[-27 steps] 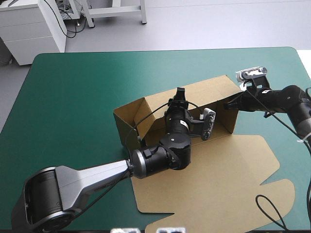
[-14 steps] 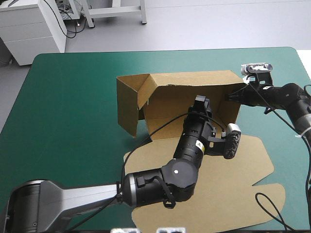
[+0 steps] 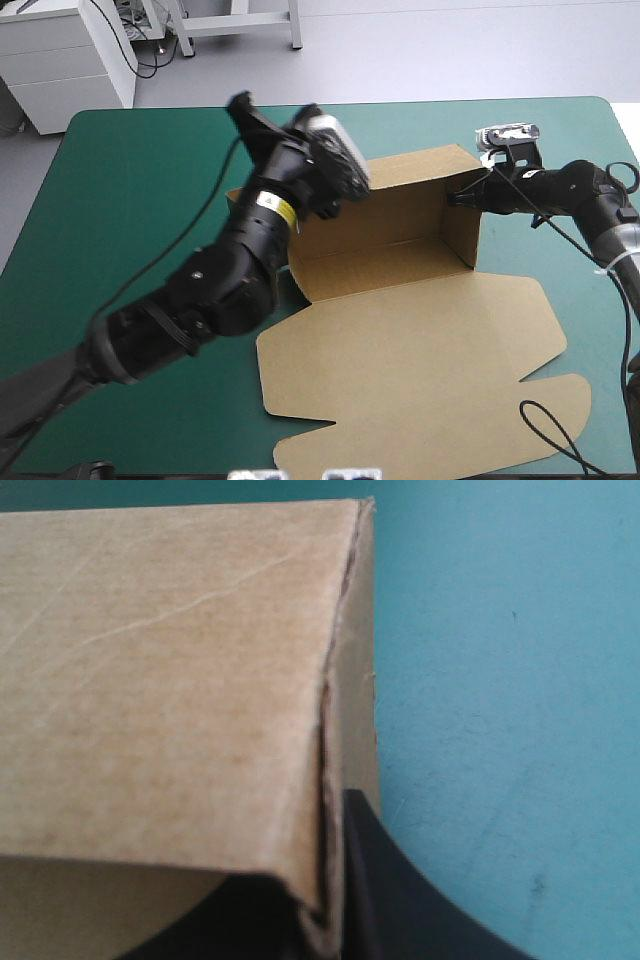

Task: Fold the box

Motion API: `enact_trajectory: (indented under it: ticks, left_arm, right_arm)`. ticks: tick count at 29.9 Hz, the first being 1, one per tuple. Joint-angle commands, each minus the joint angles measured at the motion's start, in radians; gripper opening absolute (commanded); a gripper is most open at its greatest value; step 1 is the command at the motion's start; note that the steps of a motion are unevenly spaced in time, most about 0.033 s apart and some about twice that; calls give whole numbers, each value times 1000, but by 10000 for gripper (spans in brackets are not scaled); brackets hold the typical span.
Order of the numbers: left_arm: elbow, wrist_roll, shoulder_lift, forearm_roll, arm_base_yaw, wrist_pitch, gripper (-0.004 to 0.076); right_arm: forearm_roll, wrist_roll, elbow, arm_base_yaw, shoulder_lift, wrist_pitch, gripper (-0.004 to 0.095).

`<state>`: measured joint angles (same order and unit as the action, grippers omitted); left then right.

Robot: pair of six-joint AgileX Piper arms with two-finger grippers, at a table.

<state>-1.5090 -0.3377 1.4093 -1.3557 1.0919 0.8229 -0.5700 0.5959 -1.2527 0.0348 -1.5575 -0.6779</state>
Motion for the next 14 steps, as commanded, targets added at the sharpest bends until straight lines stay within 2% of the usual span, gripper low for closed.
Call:
enact_trajectory:
  ticks: [1,5,8,10,14]
  left_arm:
    - [-33,-13,-110,120,-147,-65,-1]
    - [-33,70,-180,370,-361,-125,-1]
    - [-33,211,-198,576,-521,-131,-1]
    - [-33,326,-198,718,-631,-131,-1]
    - [-33,446,-198,992,-864,-131,-1]
  right_arm:
    - [56,-110,-75,51,10,-96,0]
    - [174,-263,-161,118,10,-135,0]
    - [252,-370,-219,167,10,-168,1]
    - [285,-429,-254,195,10,-211,1]
    - [328,-537,-325,242,10,-319,1]
